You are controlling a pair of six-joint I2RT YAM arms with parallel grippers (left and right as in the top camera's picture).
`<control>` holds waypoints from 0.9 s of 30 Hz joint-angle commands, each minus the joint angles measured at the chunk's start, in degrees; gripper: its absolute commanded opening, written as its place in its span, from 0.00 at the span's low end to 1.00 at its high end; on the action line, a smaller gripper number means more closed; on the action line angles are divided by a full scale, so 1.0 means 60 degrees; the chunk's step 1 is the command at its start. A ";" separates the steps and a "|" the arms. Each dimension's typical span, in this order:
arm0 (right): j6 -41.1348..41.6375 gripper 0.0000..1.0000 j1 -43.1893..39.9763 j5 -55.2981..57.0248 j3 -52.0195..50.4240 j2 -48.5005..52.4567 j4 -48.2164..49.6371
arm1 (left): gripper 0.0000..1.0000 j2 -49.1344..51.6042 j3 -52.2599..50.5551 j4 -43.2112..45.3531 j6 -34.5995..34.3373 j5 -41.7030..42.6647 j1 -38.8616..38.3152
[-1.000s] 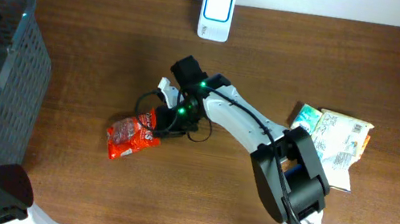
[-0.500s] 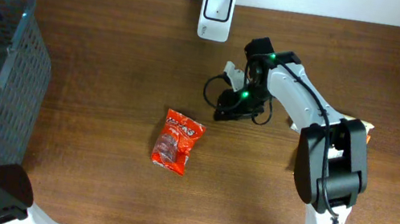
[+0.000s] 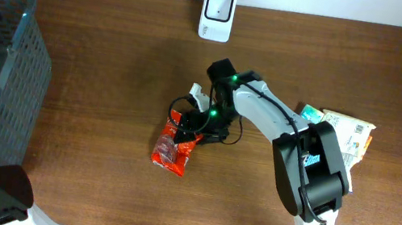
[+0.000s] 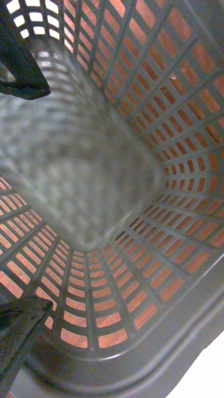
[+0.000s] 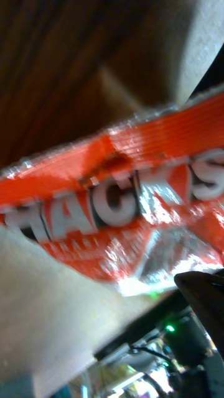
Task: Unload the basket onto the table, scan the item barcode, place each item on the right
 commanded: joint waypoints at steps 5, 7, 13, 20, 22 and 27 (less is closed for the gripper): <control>0.2656 0.23 0.0499 0.1614 -0.0528 -0.0342 0.1056 | 0.99 -0.0007 -0.0011 0.0018 -0.0091 -0.0040 0.0015; 0.2772 0.04 0.0455 0.1585 -0.0492 -0.0346 0.1118 | 0.99 -0.0007 -0.0011 0.0018 -0.0091 -0.0040 0.0015; 0.2328 0.04 0.0280 0.1978 -0.0372 -0.1206 0.0809 | 0.99 -0.0007 -0.0011 0.0018 -0.0091 -0.0040 0.0015; 0.2291 0.04 0.1031 0.9242 0.0004 -0.3388 -0.0965 | 0.99 -0.0007 -0.0011 0.0018 -0.0091 -0.0040 0.0015; 0.2295 0.04 0.1450 1.0539 0.0000 -0.3406 -0.1330 | 0.99 -0.0007 -0.0011 0.0018 -0.0091 -0.0040 0.0015; 0.2299 0.04 0.2361 1.1577 -0.0066 -0.2856 -0.1537 | 0.99 -0.0007 -0.0011 0.0018 -0.0091 -0.0040 0.0015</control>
